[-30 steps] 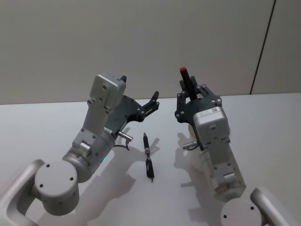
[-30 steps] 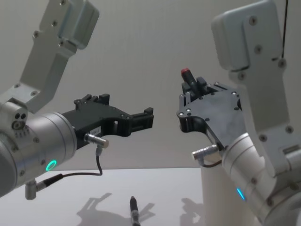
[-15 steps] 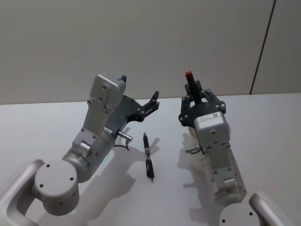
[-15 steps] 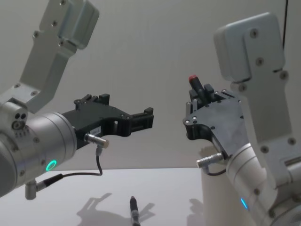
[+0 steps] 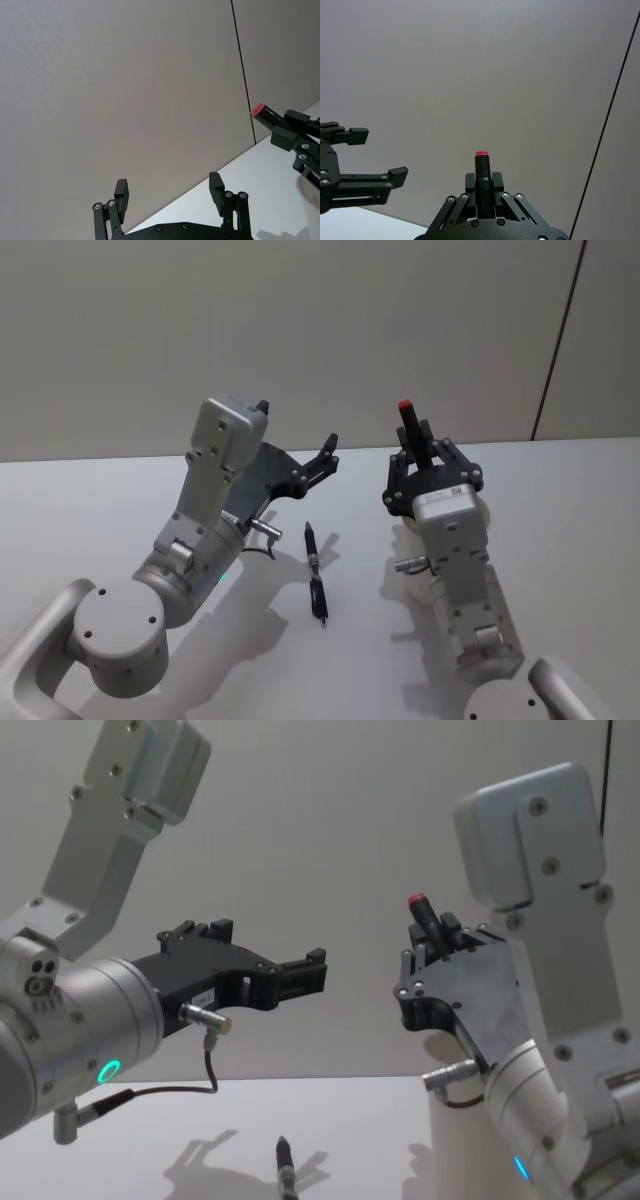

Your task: Place the pen into the pen holder.

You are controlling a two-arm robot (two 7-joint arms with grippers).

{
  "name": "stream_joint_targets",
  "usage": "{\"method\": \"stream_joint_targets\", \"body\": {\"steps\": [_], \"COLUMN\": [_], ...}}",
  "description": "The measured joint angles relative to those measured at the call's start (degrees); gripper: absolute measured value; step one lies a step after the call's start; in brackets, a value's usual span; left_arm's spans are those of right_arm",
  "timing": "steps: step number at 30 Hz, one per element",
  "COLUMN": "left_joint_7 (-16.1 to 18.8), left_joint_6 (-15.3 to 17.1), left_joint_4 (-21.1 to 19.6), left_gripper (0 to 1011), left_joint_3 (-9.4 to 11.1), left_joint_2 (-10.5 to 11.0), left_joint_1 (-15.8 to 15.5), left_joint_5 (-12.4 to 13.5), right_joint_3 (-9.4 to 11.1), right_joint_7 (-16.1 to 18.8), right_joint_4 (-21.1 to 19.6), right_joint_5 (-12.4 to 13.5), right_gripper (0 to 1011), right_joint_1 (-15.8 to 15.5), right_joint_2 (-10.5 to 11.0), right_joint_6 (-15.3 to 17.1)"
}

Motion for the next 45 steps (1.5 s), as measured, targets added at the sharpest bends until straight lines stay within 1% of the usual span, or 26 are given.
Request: {"method": "stream_joint_targets", "body": {"steps": [7,10,15,16,17,18,19,23,24,25,26,28,29,31,32,33,35,36,41,42,43,44,45], "left_joint_7": [0.00,0.00,0.00,0.00,0.00,0.00,0.00,0.00,0.00,0.00,0.00,0.00,0.00,0.00,0.00,0.00,0.00,0.00,0.00,0.00,0.00,0.00,0.00], "left_joint_6": [0.00,0.00,0.00,0.00,0.00,0.00,0.00,0.00,0.00,0.00,0.00,0.00,0.00,0.00,0.00,0.00,0.00,0.00,0.00,0.00,0.00,0.00,0.00], "left_joint_4": [0.00,0.00,0.00,0.00,0.00,0.00,0.00,0.00,0.00,0.00,0.00,0.00,0.00,0.00,0.00,0.00,0.00,0.00,0.00,0.00,0.00,0.00,0.00], "left_gripper": [1001,1001,1001,1001,1001,1001,1001,1001,1001,1001,1001,1001,1001,1001,1001,1001,1001,1000,1001,1001,1001,1000,1001], "left_joint_3": [0.00,0.00,0.00,0.00,0.00,0.00,0.00,0.00,0.00,0.00,0.00,0.00,0.00,0.00,0.00,0.00,0.00,0.00,0.00,0.00,0.00,0.00,0.00], "left_joint_2": [0.00,0.00,0.00,0.00,0.00,0.00,0.00,0.00,0.00,0.00,0.00,0.00,0.00,0.00,0.00,0.00,0.00,0.00,0.00,0.00,0.00,0.00,0.00], "left_joint_1": [0.00,0.00,0.00,0.00,0.00,0.00,0.00,0.00,0.00,0.00,0.00,0.00,0.00,0.00,0.00,0.00,0.00,0.00,0.00,0.00,0.00,0.00,0.00], "left_joint_5": [0.00,0.00,0.00,0.00,0.00,0.00,0.00,0.00,0.00,0.00,0.00,0.00,0.00,0.00,0.00,0.00,0.00,0.00,0.00,0.00,0.00,0.00,0.00], "right_joint_3": [-0.06,-0.07,-0.10,-0.10,-0.11,-0.11,-0.12,-0.12,-0.13,-0.13,-0.13,-0.13,-0.13,-0.13,-0.10,-0.10,0.11,0.40,1.73,2.28,2.61,3.33,3.33], "right_joint_7": [-0.18,-0.23,-0.29,-0.30,-0.31,-0.31,-0.31,-0.35,-0.36,-0.36,-0.37,-0.37,-0.37,-0.18,-0.02,-0.02,0.60,1.25,3.34,4.19,4.55,5.31,5.31], "right_joint_4": [-0.10,-0.13,-0.16,-0.16,-0.17,-0.17,-0.18,-0.21,-0.21,-0.21,-0.21,-0.22,-0.23,-0.61,-0.83,-0.83,-1.83,-2.94,-7.12,-8.66,-9.42,-10.94,-10.94], "right_joint_5": [0.12,0.17,0.24,0.25,0.26,0.26,0.27,0.29,0.30,0.31,0.31,0.32,0.32,0.40,0.47,0.47,0.83,1.33,3.57,4.86,5.48,6.84,6.84], "right_gripper": [187,246,376,419,431,477,498,640,657,714,714,794,813,897,897,921,964,1001,1001,1001,1001,1001,1001], "right_joint_1": [-0.28,-0.35,-0.45,-0.46,-0.47,-0.48,-0.49,-0.52,-0.52,-0.53,-0.53,-0.54,-0.54,-0.61,-0.64,-0.64,-0.76,-0.90,-1.40,-1.62,-1.72,-1.99,-1.99], "right_joint_2": [-0.06,-0.07,-0.10,-0.10,-0.11,-0.11,-0.12,-0.14,-0.14,-0.15,-0.15,-0.15,-0.15,-0.08,-0.03,-0.03,0.22,0.54,2.00,2.63,2.97,3.87,3.87], "right_joint_6": [0.19,0.26,0.36,0.37,0.38,0.38,0.39,0.42,0.43,0.44,0.44,0.46,0.46,0.55,0.59,0.59,0.90,1.29,2.74,3.50,3.84,4.52,4.52]}}
